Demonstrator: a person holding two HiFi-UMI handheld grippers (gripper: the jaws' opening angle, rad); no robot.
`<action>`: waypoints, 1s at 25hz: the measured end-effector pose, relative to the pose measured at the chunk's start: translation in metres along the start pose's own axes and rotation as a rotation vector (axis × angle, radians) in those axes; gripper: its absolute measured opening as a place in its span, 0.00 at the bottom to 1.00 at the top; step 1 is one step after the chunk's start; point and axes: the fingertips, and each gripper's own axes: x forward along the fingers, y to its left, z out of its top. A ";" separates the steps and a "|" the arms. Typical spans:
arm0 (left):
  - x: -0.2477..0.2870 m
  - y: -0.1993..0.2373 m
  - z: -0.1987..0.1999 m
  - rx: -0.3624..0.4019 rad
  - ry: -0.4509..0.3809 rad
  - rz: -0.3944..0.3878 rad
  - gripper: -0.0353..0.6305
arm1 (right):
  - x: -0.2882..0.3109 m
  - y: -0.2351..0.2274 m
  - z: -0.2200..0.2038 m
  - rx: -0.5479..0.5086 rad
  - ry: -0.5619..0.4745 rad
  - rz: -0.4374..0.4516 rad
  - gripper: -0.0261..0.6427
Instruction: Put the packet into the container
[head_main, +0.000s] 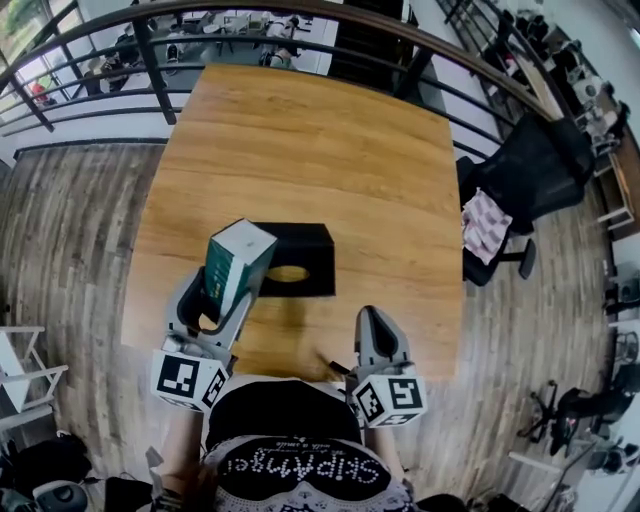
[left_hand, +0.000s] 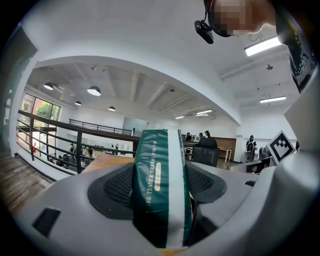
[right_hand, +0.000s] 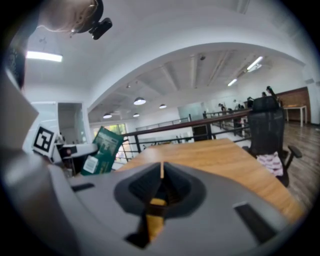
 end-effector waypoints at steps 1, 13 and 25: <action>0.000 0.001 0.000 0.001 -0.004 0.008 0.57 | 0.003 -0.001 0.001 -0.004 -0.003 0.007 0.10; -0.007 0.005 0.006 0.003 -0.028 0.059 0.57 | 0.012 -0.003 0.008 -0.020 -0.016 0.049 0.10; -0.006 0.017 0.003 0.006 -0.029 0.074 0.57 | 0.018 -0.001 0.000 -0.008 -0.013 0.046 0.10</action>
